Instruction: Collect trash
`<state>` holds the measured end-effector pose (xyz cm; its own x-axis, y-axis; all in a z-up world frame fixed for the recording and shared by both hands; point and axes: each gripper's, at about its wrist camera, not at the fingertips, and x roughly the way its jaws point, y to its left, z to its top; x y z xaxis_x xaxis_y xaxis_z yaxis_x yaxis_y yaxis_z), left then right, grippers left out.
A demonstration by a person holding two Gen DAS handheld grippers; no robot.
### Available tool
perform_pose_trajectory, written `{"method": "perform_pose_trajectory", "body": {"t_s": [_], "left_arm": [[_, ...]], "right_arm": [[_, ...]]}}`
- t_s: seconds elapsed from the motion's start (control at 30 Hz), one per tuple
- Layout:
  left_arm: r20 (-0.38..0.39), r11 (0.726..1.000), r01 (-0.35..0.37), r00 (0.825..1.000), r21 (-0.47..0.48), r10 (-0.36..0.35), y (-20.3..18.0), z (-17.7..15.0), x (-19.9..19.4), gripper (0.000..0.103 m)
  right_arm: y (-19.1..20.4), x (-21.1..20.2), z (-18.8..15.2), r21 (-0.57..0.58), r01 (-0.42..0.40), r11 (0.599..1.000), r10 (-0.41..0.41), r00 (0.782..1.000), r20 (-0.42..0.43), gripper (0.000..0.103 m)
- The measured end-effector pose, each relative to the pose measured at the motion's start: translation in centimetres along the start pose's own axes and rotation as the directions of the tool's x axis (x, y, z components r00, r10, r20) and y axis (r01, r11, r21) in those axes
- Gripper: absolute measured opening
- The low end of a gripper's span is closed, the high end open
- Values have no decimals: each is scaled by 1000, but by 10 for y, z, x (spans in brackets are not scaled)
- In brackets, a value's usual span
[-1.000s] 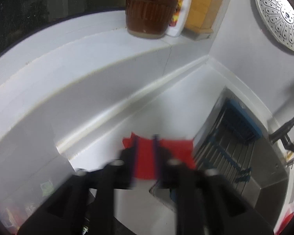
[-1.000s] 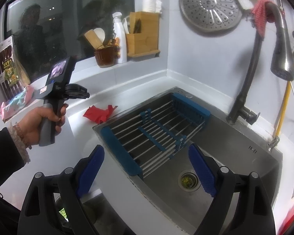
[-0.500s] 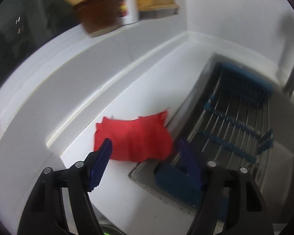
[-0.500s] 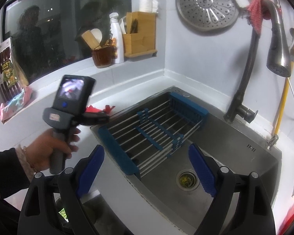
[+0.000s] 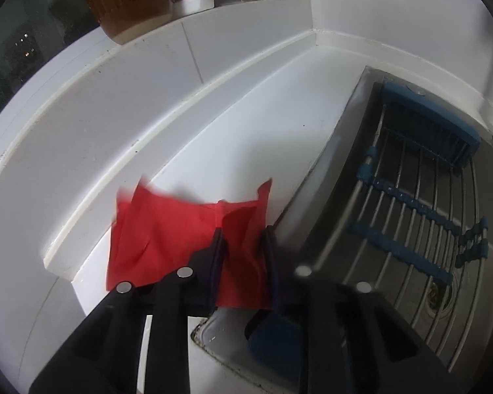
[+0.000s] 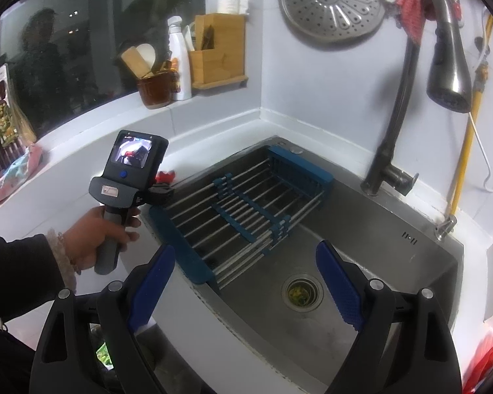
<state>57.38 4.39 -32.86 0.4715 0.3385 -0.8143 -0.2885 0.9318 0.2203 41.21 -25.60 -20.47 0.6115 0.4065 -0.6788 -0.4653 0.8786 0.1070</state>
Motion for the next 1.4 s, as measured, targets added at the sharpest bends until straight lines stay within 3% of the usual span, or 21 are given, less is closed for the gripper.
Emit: {"method": "perform_pose_trajectory", "body": {"t_s": [0.07, 0.2, 0.43, 0.57, 0.9, 1.4], "left_arm": [[-1, 1000, 8, 1000, 0, -8, 2, 0, 2, 24], [27, 999, 15, 1000, -41, -14, 12, 4, -10, 13], [105, 987, 98, 991, -128, -85, 35, 19, -44, 13], [121, 974, 154, 983, -165, -135, 42, 21, -65, 13], [126, 970, 232, 967, -69, -222, 10, 7, -151, 13], [227, 950, 306, 922, 68, -313, -21, -6, -275, 13]], "right_arm": [[2, 0, 1, -4, -5, 1000, 5, 1000, 4, 85], [6, 1, 4, -15, -15, 1000, 15, 1000, 6, 85], [13, 7, 8, -16, -39, 999, 39, 999, 9, 85], [13, 17, 13, -19, 6, 1000, -6, 1000, -13, 85], [-15, 28, 32, 129, 87, 988, -81, 996, -48, 85], [-15, -6, 54, 188, 176, 966, -176, 984, -17, 85]]}}
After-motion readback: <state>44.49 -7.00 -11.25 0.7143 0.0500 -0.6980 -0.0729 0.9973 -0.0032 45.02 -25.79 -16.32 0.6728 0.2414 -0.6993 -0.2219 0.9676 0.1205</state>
